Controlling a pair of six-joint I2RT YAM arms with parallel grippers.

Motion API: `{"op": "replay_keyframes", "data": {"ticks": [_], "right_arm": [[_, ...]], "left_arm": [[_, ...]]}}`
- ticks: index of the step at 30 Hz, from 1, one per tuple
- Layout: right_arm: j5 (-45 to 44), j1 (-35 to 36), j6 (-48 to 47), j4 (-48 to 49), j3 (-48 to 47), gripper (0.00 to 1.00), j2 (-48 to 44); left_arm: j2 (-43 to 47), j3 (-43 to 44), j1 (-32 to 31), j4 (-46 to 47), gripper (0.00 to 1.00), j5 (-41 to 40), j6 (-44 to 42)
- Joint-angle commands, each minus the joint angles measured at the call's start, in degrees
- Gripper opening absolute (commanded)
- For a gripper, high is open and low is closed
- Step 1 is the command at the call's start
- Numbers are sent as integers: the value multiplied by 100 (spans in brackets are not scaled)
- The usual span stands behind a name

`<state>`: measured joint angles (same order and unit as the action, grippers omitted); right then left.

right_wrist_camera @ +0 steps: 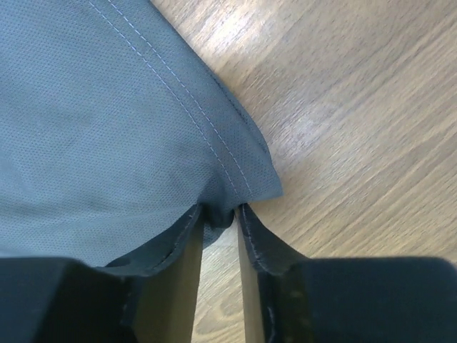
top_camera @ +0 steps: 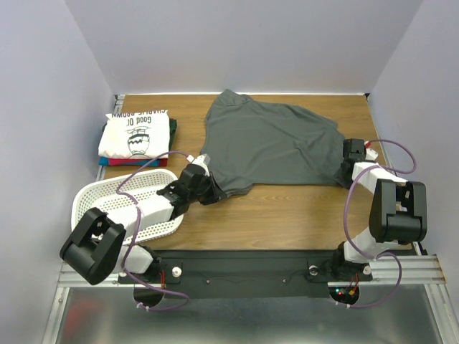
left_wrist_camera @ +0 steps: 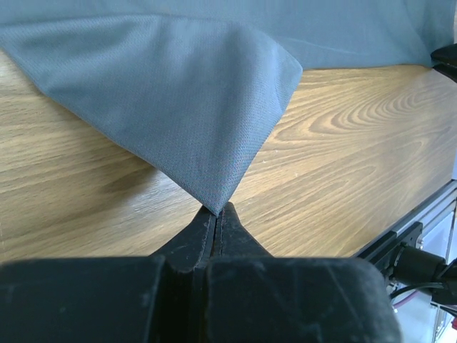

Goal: Fold and stack the t-shirts
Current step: Flatten the tshirt out

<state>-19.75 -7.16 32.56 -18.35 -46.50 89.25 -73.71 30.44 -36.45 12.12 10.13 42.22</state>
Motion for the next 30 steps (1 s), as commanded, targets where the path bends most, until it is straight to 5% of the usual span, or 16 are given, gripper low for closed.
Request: {"op": "replay_keyframes", "data": {"ticks": [1, 8, 30], "right_arm": [[-126, -40, -83, 95, 71, 28, 198], [-47, -40, -285, 25, 141, 0, -30], [683, -31, -724, -881, 107, 0, -1481]], "left_arm": [[226, -64, 41, -8, 0, 77, -126], [340, 6, 76, -122, 0, 296, -179], [1325, -12, 208, -852, 0, 727, -161]]}}
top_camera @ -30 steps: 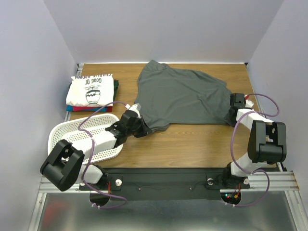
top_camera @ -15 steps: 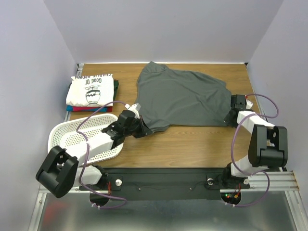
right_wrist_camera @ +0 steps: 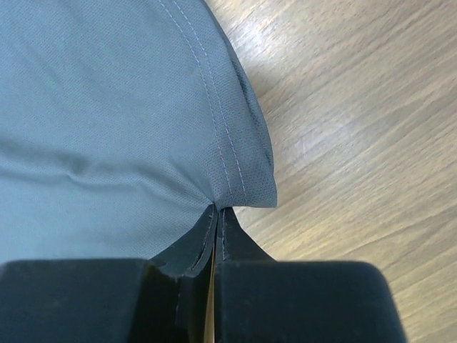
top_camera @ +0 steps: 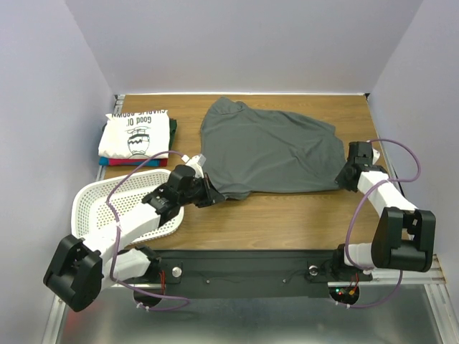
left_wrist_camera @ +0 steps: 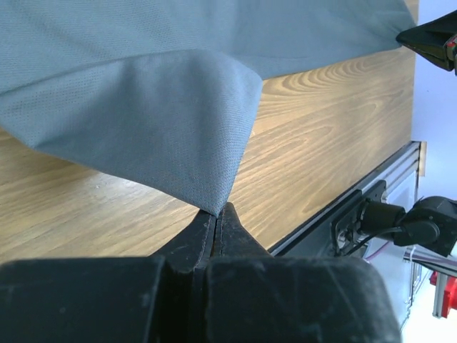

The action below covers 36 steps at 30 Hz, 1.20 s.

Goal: Fold and stack the t-shirts
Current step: Flatten the tshirt out, then fold the tshirt

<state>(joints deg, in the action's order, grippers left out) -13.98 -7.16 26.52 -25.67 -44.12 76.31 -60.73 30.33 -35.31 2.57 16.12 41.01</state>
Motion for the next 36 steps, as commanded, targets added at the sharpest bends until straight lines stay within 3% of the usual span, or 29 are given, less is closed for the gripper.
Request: {"op": "replay_keyframes", "data": {"ticks": [1, 17, 36], "right_arm": [[88, -31, -182, -157, -176, 0, -170], [255, -31, -833, -324, -1871, 0, 1350], [352, -31, -1167, -764, -3902, 0, 3231]], "left_arm": [[-52, 60, 129, 191, 0, 154, -67], [-2047, 2327, 648, -45, 0, 348, -1332], [-3639, 4051, 1140, -485, 0, 427, -2089]]}}
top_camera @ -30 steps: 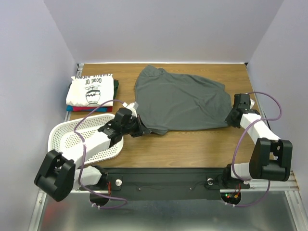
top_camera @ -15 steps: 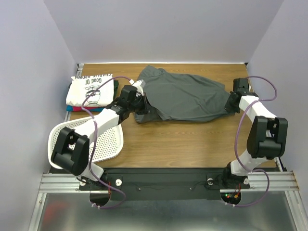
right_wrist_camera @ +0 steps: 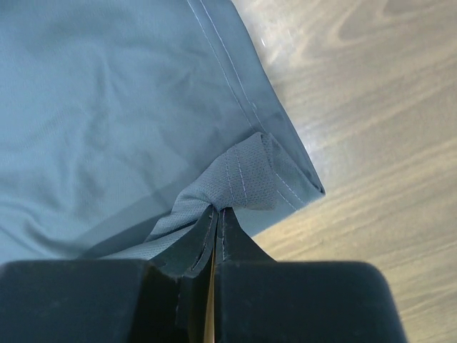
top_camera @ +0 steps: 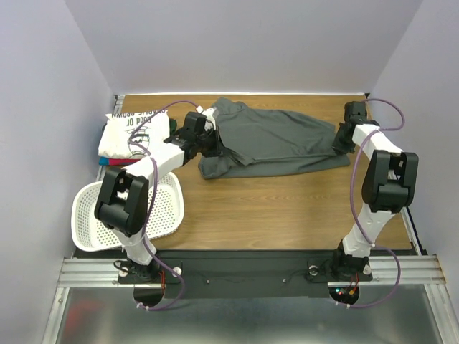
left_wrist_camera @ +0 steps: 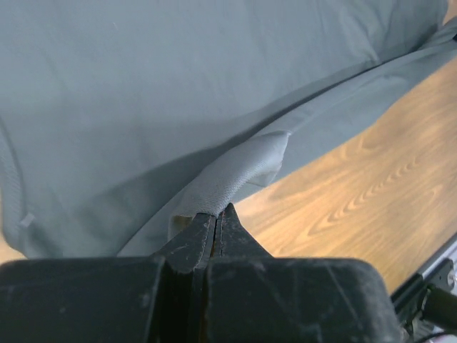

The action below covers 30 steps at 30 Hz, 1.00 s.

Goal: Fold and stack the t-shirts
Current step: Fold the tshirt

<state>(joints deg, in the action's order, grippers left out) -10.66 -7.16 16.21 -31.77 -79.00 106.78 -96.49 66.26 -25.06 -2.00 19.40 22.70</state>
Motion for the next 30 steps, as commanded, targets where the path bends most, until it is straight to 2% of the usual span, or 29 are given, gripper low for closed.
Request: {"op": "replay_keyframes", "data": {"ticks": [1, 19, 22, 23, 24, 25, 27, 29, 30], "right_arm": [[54, -31, -135, -172, -466, 0, 237], [274, -31, -223, -295, -1248, 1, 826], [310, -31, -223, -304, -1354, 2, 941], [310, -31, -223, -304, -1450, 6, 967], [310, -31, -232, -304, -1486, 10, 967], [362, -31, -241, -295, -1521, 26, 967], [450, -31, -241, -295, -1565, 45, 906], [538, -31, -232, -295, -1566, 57, 783], [547, -31, -223, -286, -1540, 59, 722]], "left_arm": [[-98, 493, 141, -37, 0, 117, -275], [-1082, 1433, 502, 33, 0, 582, -310], [-1276, 1644, 642, 103, 6, 653, -179], [-1328, 1697, 686, 164, 29, 653, -39], [-1329, 1750, 730, 174, 42, 627, 50], [-1320, 1811, 818, 426, 65, 566, 190], [-1233, 1855, 862, 542, 78, 478, 270], [-1101, 1882, 871, 622, 85, 354, 314], [-1048, 1864, 871, 648, 86, 328, 358]]}}
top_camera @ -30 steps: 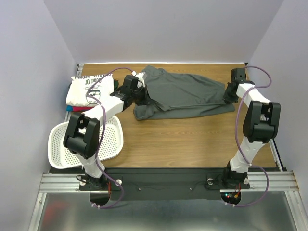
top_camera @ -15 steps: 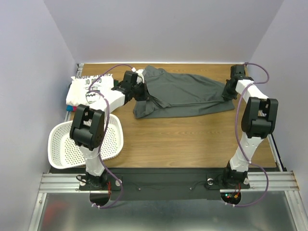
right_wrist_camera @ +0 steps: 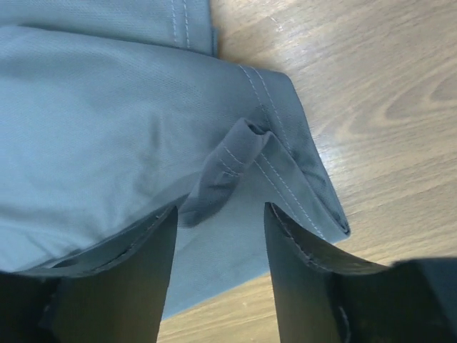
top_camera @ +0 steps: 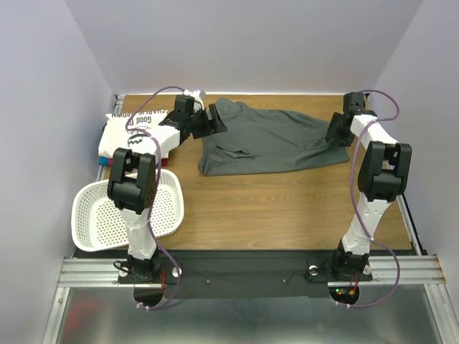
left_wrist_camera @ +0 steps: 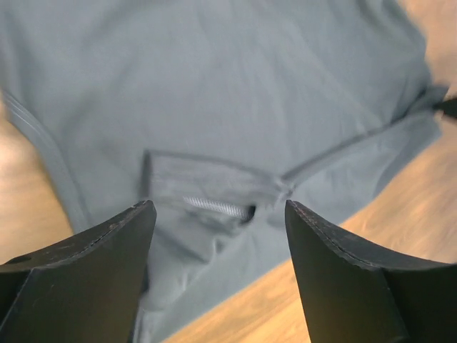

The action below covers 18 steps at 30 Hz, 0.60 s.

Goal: Fold and stack the t-shirts
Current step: Fold the tshirt

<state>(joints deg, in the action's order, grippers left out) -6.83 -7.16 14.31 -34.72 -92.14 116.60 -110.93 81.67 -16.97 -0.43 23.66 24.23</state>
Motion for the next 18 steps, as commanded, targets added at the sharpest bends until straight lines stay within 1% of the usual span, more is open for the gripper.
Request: {"op": "replay_keyframes", "data": {"ticks": [1, 5, 6, 7, 9, 12, 15, 18], "right_arm": [[191, -23, -33, 9, -121, 60, -399], [191, 170, -130, 114, 213, 61, -761], [95, 284, -112, 175, 292, 61, -822], [103, 311, -43, 237, 415, 61, -892], [182, 320, 37, 351, 608, 61, -972], [-20, 320, 107, 378, 758, 62, -1007], [-47, 312, 125, 448, 978, 64, -990], [6, 312, 151, 536, 1154, 65, -884]], "left_arm": [[476, 158, 54, 613, 86, -72, 257], [924, -686, -78, 1034, 86, -54, 425], [1081, -983, -191, 1088, 86, -98, 434], [1178, -1099, -253, 1149, 86, -107, 451], [1276, -1407, -438, 1202, 86, -81, 512], [1407, -1925, -666, 1526, 86, 76, 662], [1487, -2408, -781, 1843, 86, 156, 873], [1400, -2691, -781, 1984, 86, 148, 935]]}}
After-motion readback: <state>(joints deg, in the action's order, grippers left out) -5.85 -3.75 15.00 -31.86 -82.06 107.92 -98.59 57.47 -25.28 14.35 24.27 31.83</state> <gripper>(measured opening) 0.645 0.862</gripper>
